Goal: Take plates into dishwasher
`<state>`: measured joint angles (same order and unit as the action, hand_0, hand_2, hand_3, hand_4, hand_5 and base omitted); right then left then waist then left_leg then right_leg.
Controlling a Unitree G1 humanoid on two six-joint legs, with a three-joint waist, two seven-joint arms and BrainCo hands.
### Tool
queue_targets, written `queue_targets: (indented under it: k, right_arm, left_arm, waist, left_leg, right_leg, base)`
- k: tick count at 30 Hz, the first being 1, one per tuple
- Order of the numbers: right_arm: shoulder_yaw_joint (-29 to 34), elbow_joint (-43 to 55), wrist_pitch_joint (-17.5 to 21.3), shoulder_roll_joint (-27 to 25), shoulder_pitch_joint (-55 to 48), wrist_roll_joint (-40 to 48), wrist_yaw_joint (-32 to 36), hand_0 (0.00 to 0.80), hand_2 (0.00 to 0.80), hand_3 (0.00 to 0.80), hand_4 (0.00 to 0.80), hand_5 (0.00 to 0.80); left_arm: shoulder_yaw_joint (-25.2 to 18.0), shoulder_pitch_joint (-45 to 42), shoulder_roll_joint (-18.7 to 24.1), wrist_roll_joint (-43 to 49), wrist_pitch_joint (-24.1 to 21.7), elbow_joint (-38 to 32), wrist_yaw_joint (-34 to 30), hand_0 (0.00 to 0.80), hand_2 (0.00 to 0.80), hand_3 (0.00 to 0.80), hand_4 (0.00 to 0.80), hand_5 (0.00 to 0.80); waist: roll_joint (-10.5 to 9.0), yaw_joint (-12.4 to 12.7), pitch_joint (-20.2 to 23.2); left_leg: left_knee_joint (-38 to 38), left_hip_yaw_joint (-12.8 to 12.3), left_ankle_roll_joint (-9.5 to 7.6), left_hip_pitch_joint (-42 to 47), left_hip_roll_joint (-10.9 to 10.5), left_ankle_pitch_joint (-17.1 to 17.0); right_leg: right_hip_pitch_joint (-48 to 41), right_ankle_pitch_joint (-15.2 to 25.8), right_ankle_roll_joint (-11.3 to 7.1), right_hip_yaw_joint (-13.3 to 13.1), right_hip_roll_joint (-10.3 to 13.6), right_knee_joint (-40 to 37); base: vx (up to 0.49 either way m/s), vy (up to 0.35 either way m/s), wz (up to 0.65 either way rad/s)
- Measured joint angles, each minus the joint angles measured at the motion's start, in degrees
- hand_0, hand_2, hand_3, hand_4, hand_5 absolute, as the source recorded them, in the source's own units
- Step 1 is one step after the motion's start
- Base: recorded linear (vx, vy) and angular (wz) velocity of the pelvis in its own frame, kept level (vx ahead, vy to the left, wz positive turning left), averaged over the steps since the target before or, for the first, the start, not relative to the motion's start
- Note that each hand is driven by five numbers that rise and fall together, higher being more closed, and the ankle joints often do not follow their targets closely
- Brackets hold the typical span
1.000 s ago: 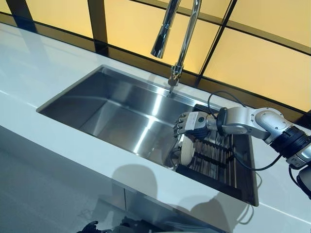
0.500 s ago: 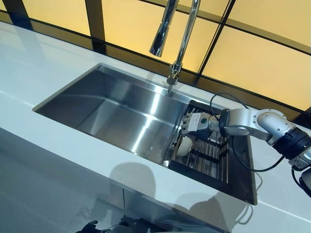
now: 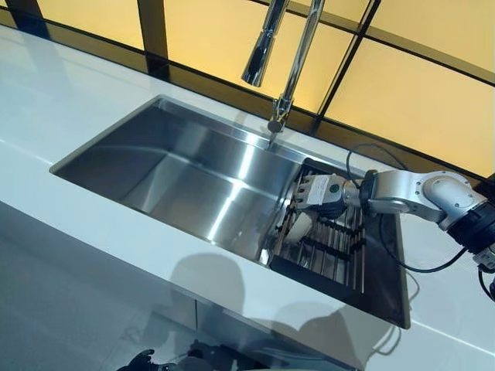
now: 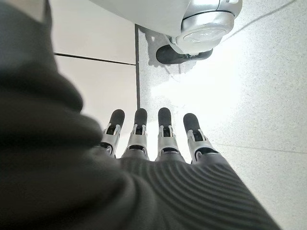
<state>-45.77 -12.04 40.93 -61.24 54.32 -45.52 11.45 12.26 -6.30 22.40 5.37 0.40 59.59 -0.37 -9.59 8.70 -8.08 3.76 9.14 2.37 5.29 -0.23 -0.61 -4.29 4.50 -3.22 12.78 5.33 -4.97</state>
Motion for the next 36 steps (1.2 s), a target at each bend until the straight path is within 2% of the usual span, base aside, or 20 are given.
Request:
queue_targets:
  k: [5,10,14,18,19,21,23,26,29,31,32,33,34,36]
  right_arm:
    - [3.8,0.5,-0.1,-4.0,0.1,-1.1,-4.1,0.800,0.800,0.800,0.800,0.800]
    - [4.9,0.6,-0.1,-7.3,0.1,-4.2,-10.5,0.800,0.800,0.800,0.800,0.800]
    - [6.1,0.5,-1.6,-10.6,-0.1,-6.7,-18.2,0.800,0.800,0.800,0.800,0.800]
    - [12.9,0.6,-4.3,-14.6,-3.6,-6.6,-25.4,0.800,0.800,0.800,0.800,0.800]
    - [16.4,0.5,-5.3,-15.9,-6.7,-5.4,-27.0,0.800,0.800,0.800,0.800,0.800]
    - [22.4,0.1,-7.0,-16.5,-11.6,-0.8,-28.8,0.800,0.800,0.800,0.800,0.800]
    - [30.3,-0.5,-9.6,-16.5,-17.4,7.1,-31.4,0.800,0.800,0.800,0.800,0.800]
    - [41.4,-0.4,-11.4,-14.6,-26.5,16.6,-34.7,0.800,0.800,0.800,0.800,0.800]
    - [46.0,-0.3,-15.0,-11.0,-29.7,24.5,-35.4,0.800,0.800,0.800,0.800,0.800]
    - [48.0,0.0,-17.5,-5.9,-30.2,31.3,-35.4,0.800,0.800,0.800,0.800,0.800]
    - [48.3,0.3,-18.5,-4.4,-30.7,34.4,-35.4,0.800,0.800,0.800,0.800,0.800]
    - [48.7,0.5,-19.2,-3.4,-31.2,36.6,-35.2,0.800,0.800,0.800,0.800,0.800]
    - [49.6,1.1,-20.5,-2.2,-31.6,40.2,-35.0,0.800,0.800,0.800,0.800,0.800]
    - [51.0,1.8,-21.9,-0.6,-31.6,46.1,-34.1,0.800,0.800,0.800,0.800,0.800]
  left_arm:
    - [0.0,0.1,0.1,0.0,-0.1,0.0,0.0,0.000,0.000,0.000,0.000,0.000]
    - [0.0,0.2,0.3,0.0,-0.1,0.1,0.0,0.000,0.000,0.000,0.000,0.000]
    - [0.0,0.3,0.2,-0.1,-0.4,0.1,0.1,0.000,0.000,0.000,0.000,0.000]
    - [0.0,0.9,0.1,-0.1,-0.9,0.3,0.2,0.000,0.000,0.000,0.000,0.000]
    - [0.0,1.3,0.1,-0.1,-0.9,0.3,0.2,0.000,0.000,0.000,0.000,0.000]
    - [0.0,1.4,0.0,-0.1,-1.2,0.4,0.1,0.000,0.000,0.000,0.000,0.000]
    - [0.0,1.5,-0.4,-0.1,-1.3,0.9,0.1,0.000,0.000,0.000,0.000,0.000]
    - [0.1,2.2,-1.1,0.0,-1.2,2.1,0.0,0.000,0.000,0.000,0.000,0.000]
    - [0.3,2.3,-1.0,-0.1,-1.1,2.7,0.0,0.000,0.000,0.000,0.000,0.000]
    - [0.7,2.6,-0.9,-0.1,-0.8,2.8,0.2,0.000,0.000,0.000,0.000,0.000]
    - [1.2,2.6,-1.2,-0.1,-0.6,3.4,0.1,0.000,0.000,0.000,0.000,0.000]
    - [1.3,2.7,-1.8,-0.1,-0.6,4.0,0.1,0.000,0.000,0.000,0.000,0.000]
    - [1.7,2.8,-2.7,-0.7,-0.5,4.7,0.2,0.000,0.000,0.000,0.000,0.000]
    - [3.4,3.2,-2.6,-1.5,-0.6,5.0,0.2,0.000,0.000,0.000,0.000,0.000]
  waist:
    - [-0.07,-0.5,0.0]
    - [-0.38,-2.5,-0.1]
    - [-0.56,-4.8,-0.1]
    - [-0.53,-6.6,-0.1]
    - [-0.48,-6.8,-0.2]
    - [-0.07,-8.0,-0.5]
    - [1.24,-9.4,-1.3]
    - [2.56,-11.1,-1.9]
    - [3.00,-12.3,-1.9]
    - [3.40,-12.2,-2.0]
    - [4.00,-12.6,-2.1]
    - [5.20,-12.6,-1.9]
    - [7.21,-12.2,-1.7]
    - [7.94,-11.8,-1.4]
  left_leg:
    - [0.5,-1.8,-0.18,0.3,0.0,-0.1]
    - [1.0,-3.9,-0.62,1.2,-0.1,0.1]
    - [1.0,-5.7,-1.08,2.1,-0.3,0.6]
    - [1.0,-7.7,-2.05,2.1,-0.8,1.2]
    - [1.0,-8.1,-2.23,2.1,-0.8,1.3]
    - [1.1,-8.8,-2.66,2.2,-0.4,1.3]
    - [1.3,-10.4,-3.35,2.5,-0.2,1.5]
    - [1.1,-12.5,-4.24,3.2,-0.7,1.4]
    - [1.1,-16.6,-4.85,3.7,-1.3,1.8]
    - [1.2,-20.0,-5.04,4.0,-0.4,1.9]
    - [1.4,-20.6,-5.35,4.1,0.1,2.1]
    - [1.2,-22.3,-4.93,4.1,1.4,1.8]
    - [1.1,-24.3,-4.41,4.0,3.5,1.9]
    - [1.0,-26.4,-4.07,4.0,4.7,1.8]
  right_leg:
    - [0.6,0.3,-0.14,-1.4,0.0,0.0]
    - [0.7,0.6,-0.39,-3.0,0.0,0.1]
    - [1.0,1.1,-0.62,-4.7,0.2,0.2]
    - [2.6,1.7,-1.05,-5.9,0.5,1.6]
    - [2.9,2.2,-1.60,-6.1,0.5,1.8]
    - [3.6,3.3,-2.81,-6.2,0.5,2.5]
    - [4.5,5.8,-4.63,-6.3,0.3,2.8]
    - [5.8,7.0,-5.17,-6.2,0.5,4.3]
    - [7.0,8.7,-5.19,-5.6,0.7,3.6]
    - [7.7,11.1,-5.42,-4.5,-0.2,2.5]
    - [7.8,9.3,-5.27,-2.2,-0.1,3.7]
    - [8.3,6.9,-4.53,-0.3,0.0,7.1]
    - [8.8,4.3,-4.35,0.8,0.2,11.6]
    - [7.7,1.1,-4.89,1.9,3.0,14.8]
  base:
    - [-0.042,0.093,-0.13]
    - [-0.058,0.111,-0.19]
    - [-0.067,0.140,-0.24]
    - [-0.063,0.166,-0.27]
    - [-0.053,0.197,-0.29]
    - [-0.029,0.125,-0.23]
    - [-0.045,0.134,-0.39]
    - [-0.072,0.096,-0.38]
    - [-0.106,0.047,-0.61]
    - [-0.119,0.033,-0.75]
    - [-0.106,0.018,-0.54]
    - [-0.121,0.002,-0.53]
    - [-0.135,-0.010,-0.64]
    - [-0.094,-0.032,-0.61]
